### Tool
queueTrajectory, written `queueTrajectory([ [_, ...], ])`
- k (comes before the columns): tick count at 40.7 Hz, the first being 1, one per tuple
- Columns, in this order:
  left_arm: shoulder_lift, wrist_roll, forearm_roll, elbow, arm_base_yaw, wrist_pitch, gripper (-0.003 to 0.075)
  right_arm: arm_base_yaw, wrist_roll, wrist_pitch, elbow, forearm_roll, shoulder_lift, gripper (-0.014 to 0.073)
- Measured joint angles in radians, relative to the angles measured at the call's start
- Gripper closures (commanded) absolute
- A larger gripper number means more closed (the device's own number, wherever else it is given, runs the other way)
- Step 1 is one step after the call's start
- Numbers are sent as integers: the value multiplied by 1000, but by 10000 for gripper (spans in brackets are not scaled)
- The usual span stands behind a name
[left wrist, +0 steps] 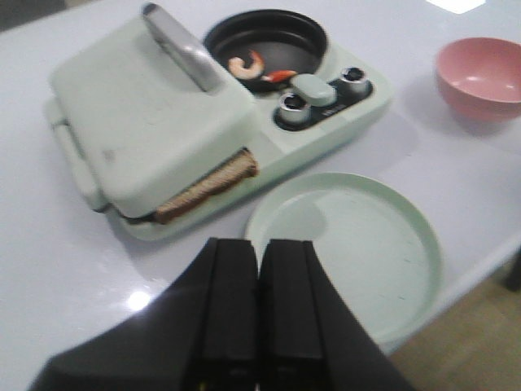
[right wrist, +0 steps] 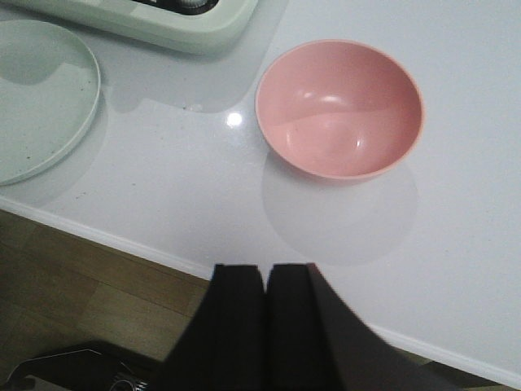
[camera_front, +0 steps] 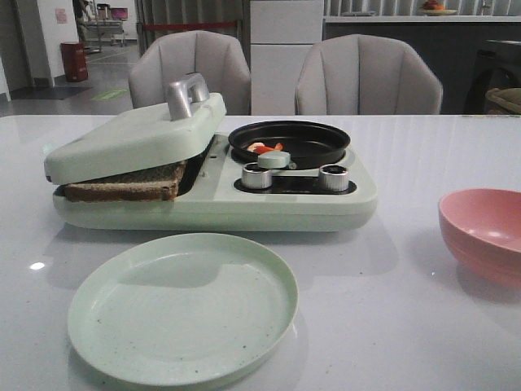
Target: Make breakfast with bread and shrimp
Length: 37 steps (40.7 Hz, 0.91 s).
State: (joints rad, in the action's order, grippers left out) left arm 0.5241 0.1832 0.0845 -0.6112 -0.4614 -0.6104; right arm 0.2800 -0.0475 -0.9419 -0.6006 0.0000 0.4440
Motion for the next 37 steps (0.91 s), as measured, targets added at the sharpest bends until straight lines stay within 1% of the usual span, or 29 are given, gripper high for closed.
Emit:
queueTrajectory([
  [6, -136, 0, -50, 175, 140, 204, 619, 0, 0, 0, 0, 0, 0, 559],
  [9, -248, 0, -54, 318, 230, 325, 619, 0, 0, 0, 0, 0, 0, 559],
  [13, -371, 0, -37, 451, 319, 383, 619, 0, 0, 0, 0, 0, 0, 559],
  [17, -465, 0, -19, 541, 386, 393, 619, 0, 0, 0, 0, 0, 0, 559],
  [23, -529, 0, 1, 609, 441, 402, 619, 0, 0, 0, 0, 0, 0, 559],
  [30, -529, -3, 9, 612, 456, 439, 619, 0, 0, 0, 0, 0, 0, 559],
  [33, -529, -59, -15, 612, 456, 479, 619, 0, 0, 0, 0, 0, 0, 559],
  [37, -529, -192, -116, 612, 456, 484, 619, 0, 0, 0, 0, 0, 0, 559],
])
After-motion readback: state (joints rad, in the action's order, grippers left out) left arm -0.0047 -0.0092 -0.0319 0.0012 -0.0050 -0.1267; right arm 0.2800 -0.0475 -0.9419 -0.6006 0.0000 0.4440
